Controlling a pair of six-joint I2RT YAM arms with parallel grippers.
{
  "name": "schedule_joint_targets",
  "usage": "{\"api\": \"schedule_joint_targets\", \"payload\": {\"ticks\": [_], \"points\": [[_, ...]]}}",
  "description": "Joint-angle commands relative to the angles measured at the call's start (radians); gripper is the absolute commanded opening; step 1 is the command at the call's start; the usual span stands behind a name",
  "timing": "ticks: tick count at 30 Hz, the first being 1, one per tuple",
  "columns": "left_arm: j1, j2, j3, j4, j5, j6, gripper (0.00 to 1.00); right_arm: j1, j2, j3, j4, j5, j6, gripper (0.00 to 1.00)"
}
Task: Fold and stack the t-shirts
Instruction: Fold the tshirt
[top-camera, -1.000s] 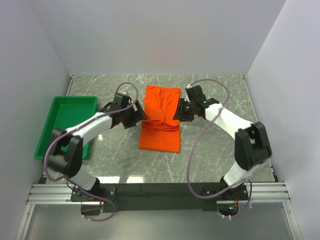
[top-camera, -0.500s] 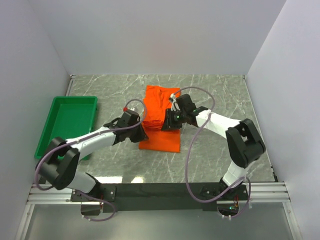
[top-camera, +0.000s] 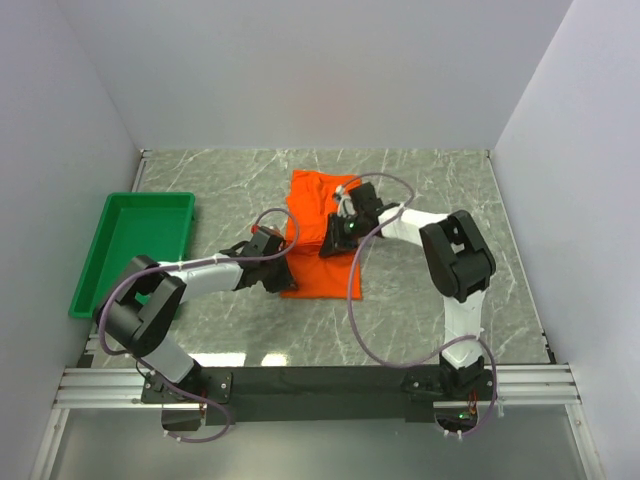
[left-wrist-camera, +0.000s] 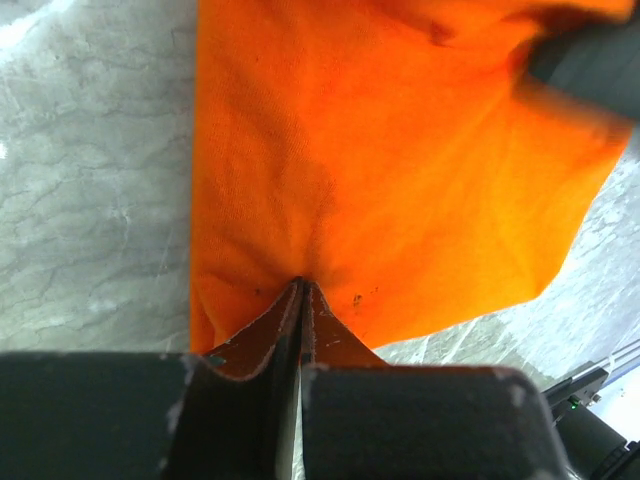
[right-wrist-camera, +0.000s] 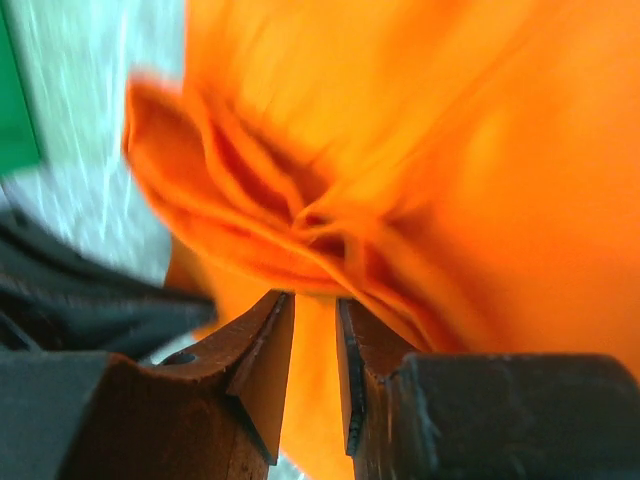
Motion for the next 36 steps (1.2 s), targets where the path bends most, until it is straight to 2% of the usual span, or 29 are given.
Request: {"api": "schedule_joint_targets", "payload": {"ticks": [1,5,9,13,17,21,26,31,36], "points": [[-0.006,0.027,-0.036,-0.006,-0.010,0.004,0.08,-0.098,0.050,0.121,0.030,0.010,-0.011,0.31],[-0.005,0.033,-0.032,-0.009,-0.008,0.006,0.08,-0.153,0.105,0.192,0.050,-0.006,0.041,0.31],[-0.006,0.011,-0.021,-0.030,-0.019,0.010,0.08,-0.181,0.039,0.181,0.091,-0.005,0.059,0.31],[-0.006,-0.046,-0.002,-0.079,-0.057,0.029,0.11,-0.190,-0.085,0.041,0.151,-0.036,0.076,0.31],[0.002,-0.123,0.065,-0.115,-0.108,0.050,0.28,-0.193,-0.235,-0.121,0.246,-0.066,0.115,0.31],[0.043,-0.145,0.125,-0.084,-0.131,0.068,0.32,-0.193,-0.281,-0.207,0.331,-0.086,0.153,0.31],[0.115,-0.022,0.229,0.012,-0.051,0.094,0.24,-0.195,-0.211,-0.230,0.386,-0.129,0.191,0.31],[0.138,0.182,0.365,0.020,-0.023,0.142,0.18,-0.216,-0.098,-0.242,0.460,-0.146,0.233,0.31],[0.181,0.297,0.398,0.026,-0.022,0.133,0.15,-0.251,-0.022,-0.253,0.484,-0.135,0.245,0.31]]}}
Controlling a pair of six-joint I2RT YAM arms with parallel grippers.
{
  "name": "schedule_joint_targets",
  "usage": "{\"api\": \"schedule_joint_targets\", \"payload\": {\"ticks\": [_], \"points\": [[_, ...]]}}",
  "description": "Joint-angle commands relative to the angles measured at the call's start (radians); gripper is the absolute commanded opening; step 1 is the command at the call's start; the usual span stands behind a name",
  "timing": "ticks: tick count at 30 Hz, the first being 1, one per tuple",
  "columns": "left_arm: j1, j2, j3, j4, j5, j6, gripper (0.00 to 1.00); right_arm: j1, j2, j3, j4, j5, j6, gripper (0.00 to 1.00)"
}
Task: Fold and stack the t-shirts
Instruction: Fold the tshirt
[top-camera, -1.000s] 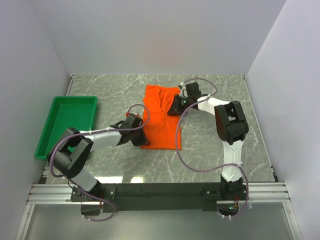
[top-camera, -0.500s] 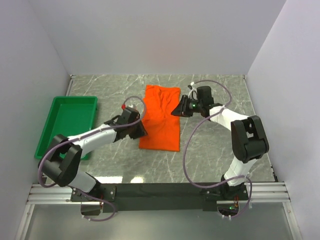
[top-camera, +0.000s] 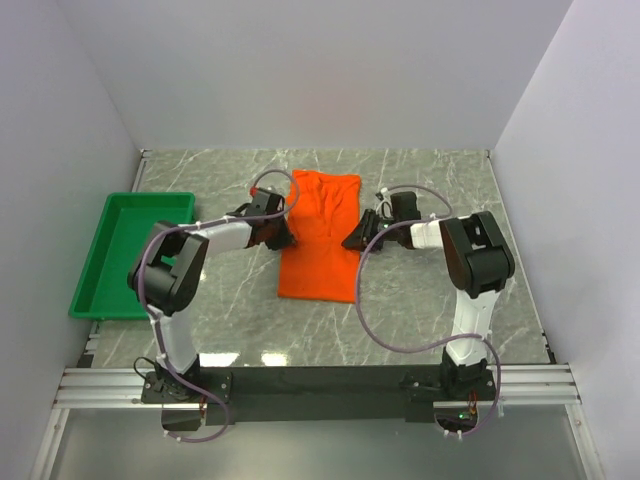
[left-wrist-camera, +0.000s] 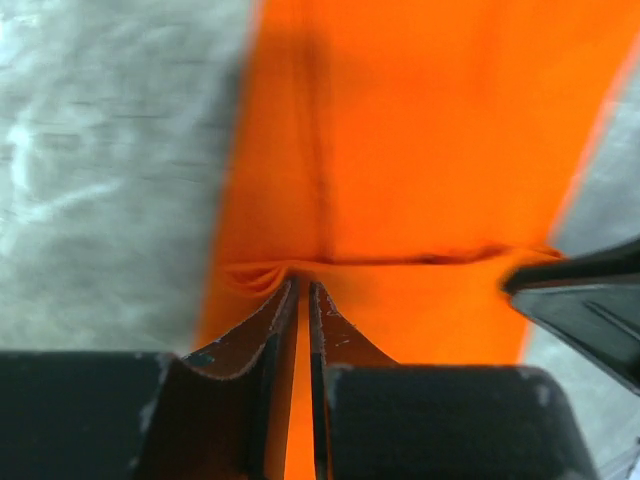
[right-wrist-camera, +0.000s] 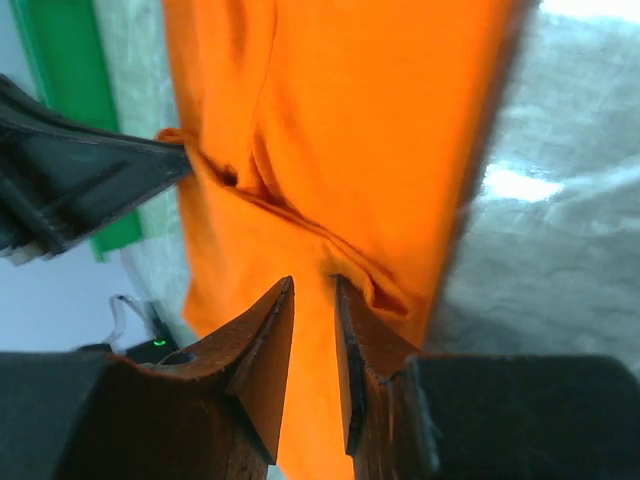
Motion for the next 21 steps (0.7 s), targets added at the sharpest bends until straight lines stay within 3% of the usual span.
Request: {"api": "schedule_joint_targets", "payload": {"ticks": [1,4,6,11,14,17,18,21], "points": [[0.043,0.035,0.030,0.025,0.018,0.015,0.15,-0.038,0.035,-0.018,0.080,-0.006,0.022,0.31],[0.063,0.043,0.030,0.031,0.025,0.001,0.15,-0.071,0.037,-0.030,0.095,-0.032,0.038,0.31],[0.061,0.000,0.030,0.034,0.021,-0.004,0.20,-0.083,0.007,-0.042,0.102,-0.047,0.044,0.31],[0.040,-0.182,-0.062,0.019,0.038,-0.030,0.45,-0.071,-0.167,-0.091,0.062,-0.124,0.048,0.33],[-0.003,-0.322,-0.157,0.000,0.035,-0.041,0.52,-0.011,-0.253,-0.153,0.054,-0.153,0.053,0.33],[-0.060,-0.451,-0.292,0.034,0.039,-0.083,0.53,0.076,-0.305,-0.216,0.068,-0.145,0.054,0.30],[-0.073,-0.493,-0.323,0.055,0.039,-0.103,0.52,0.096,-0.307,-0.239,0.071,-0.141,0.054,0.25],[-0.110,-0.528,-0.429,0.103,0.042,-0.142,0.43,0.190,-0.282,-0.249,0.088,-0.133,0.050,0.17]]}}
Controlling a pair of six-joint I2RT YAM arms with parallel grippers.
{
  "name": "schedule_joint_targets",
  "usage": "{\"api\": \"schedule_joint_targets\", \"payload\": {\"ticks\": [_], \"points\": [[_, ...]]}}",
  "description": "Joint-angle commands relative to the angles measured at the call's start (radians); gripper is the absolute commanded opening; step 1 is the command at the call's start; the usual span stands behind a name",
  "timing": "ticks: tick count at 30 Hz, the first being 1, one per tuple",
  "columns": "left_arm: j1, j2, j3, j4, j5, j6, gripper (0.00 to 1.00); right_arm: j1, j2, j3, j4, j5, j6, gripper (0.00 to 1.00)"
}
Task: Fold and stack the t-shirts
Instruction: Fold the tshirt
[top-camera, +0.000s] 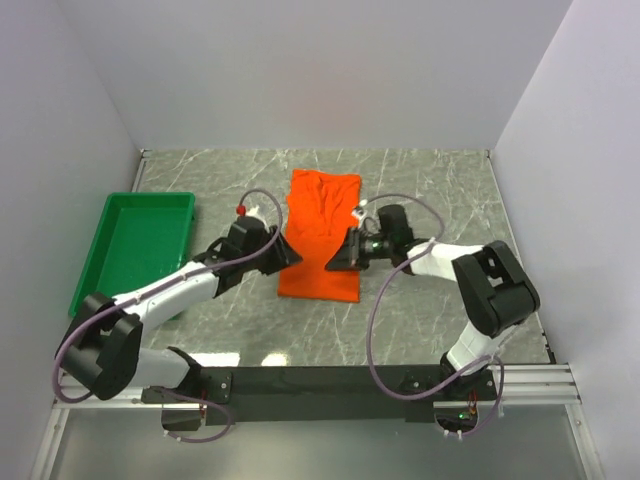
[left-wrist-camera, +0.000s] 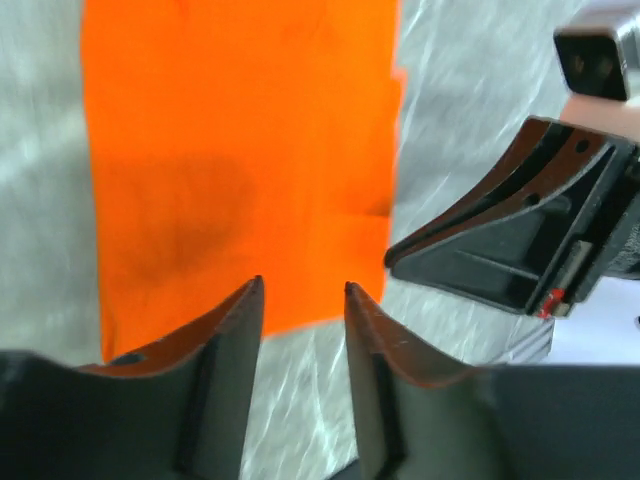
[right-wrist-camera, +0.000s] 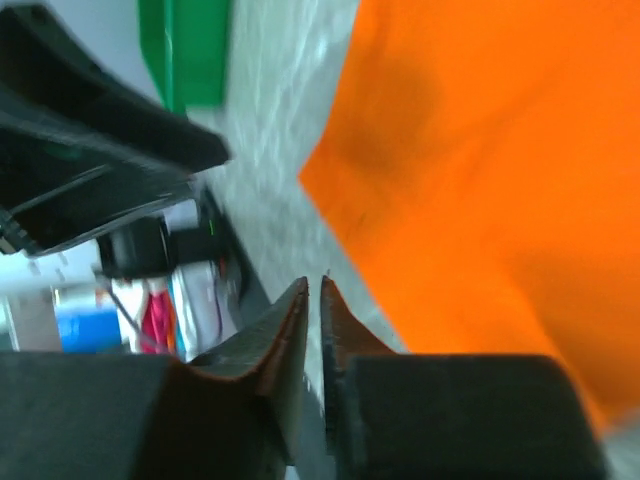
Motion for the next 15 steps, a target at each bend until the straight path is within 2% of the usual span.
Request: {"api": "schedule_joint_targets", "payload": {"ticks": [1,2,5,8,12,15], "points": [[-0.021,-0.007,-0.102,0.047,0.014,-0.065,0.40,0.084,0.043,-0.026,0.018,-0.012,-0.007,0.14],[-0.031,-0.004,-0.134,0.080,0.022,-0.073,0.33,0.118,0.060,-0.020,0.019,-0.014,-0.015,0.11],[-0.043,0.030,-0.162,0.102,0.005,-0.074,0.23,0.158,0.146,0.025,-0.013,-0.027,-0.039,0.05],[-0.043,0.059,-0.186,0.105,-0.023,-0.082,0.16,0.162,0.227,0.046,-0.008,-0.026,-0.012,0.01],[-0.041,0.097,-0.238,0.119,-0.052,-0.126,0.10,0.159,0.335,0.107,-0.125,-0.004,-0.018,0.00],[-0.041,0.129,-0.277,0.119,-0.062,-0.151,0.07,0.155,0.355,0.100,-0.139,0.011,-0.007,0.00]]}}
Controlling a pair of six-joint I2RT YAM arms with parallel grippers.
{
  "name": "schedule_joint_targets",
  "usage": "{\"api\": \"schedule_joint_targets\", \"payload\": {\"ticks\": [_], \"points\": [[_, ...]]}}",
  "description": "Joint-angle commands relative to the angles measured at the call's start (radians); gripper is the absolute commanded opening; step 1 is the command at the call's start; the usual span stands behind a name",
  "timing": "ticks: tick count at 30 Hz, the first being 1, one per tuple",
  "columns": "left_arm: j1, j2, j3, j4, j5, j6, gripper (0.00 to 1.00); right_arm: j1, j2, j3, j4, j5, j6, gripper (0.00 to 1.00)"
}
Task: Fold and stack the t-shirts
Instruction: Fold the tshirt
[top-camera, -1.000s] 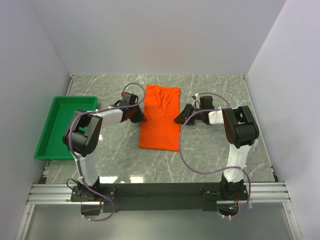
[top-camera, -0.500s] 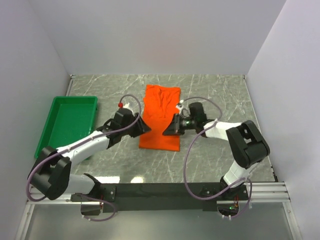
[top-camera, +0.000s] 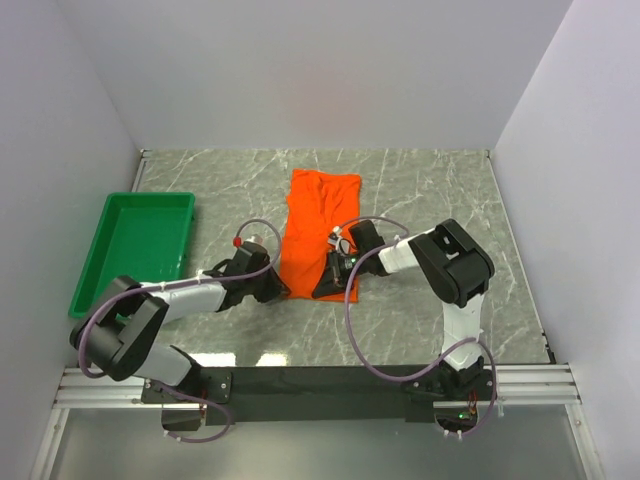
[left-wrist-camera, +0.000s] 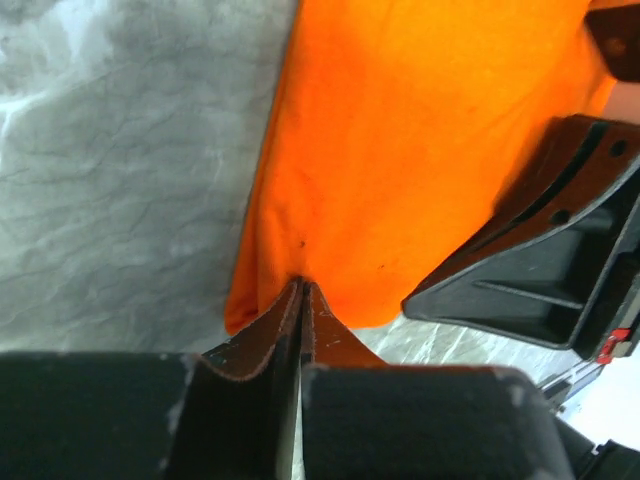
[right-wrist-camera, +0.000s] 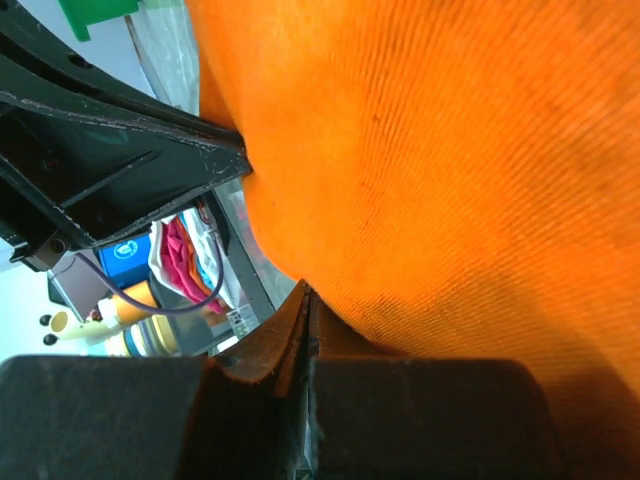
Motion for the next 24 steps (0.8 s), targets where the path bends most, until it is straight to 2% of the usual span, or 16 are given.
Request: {"api": "schedule_joint_targets", "payload": {"ticks": [1,4,10,15,19,24], "points": [[-0.005,0.038,-0.048,0.016,-0.040,-0.039,0.07,-0.018,0.018,-0.003,-0.064,0.085,-0.018,0.00],[-0.005,0.040,-0.091,0.030,-0.037,-0.064,0.06,-0.041,-0.083,-0.036,-0.087,0.076,-0.042,0.00],[-0.005,0.002,-0.082,-0.017,-0.046,-0.069,0.05,-0.121,-0.255,-0.098,-0.268,0.122,-0.180,0.00],[-0.005,-0.032,-0.077,-0.054,-0.062,-0.065,0.05,-0.222,-0.238,-0.162,-0.337,0.145,-0.240,0.00],[-0.003,-0.014,-0.059,-0.091,-0.060,-0.055,0.05,-0.228,-0.174,-0.150,-0.388,0.179,-0.268,0.00],[-0.005,0.006,-0.042,-0.183,-0.028,-0.084,0.03,-0.280,-0.216,-0.184,-0.423,0.246,-0.254,0.00]]}}
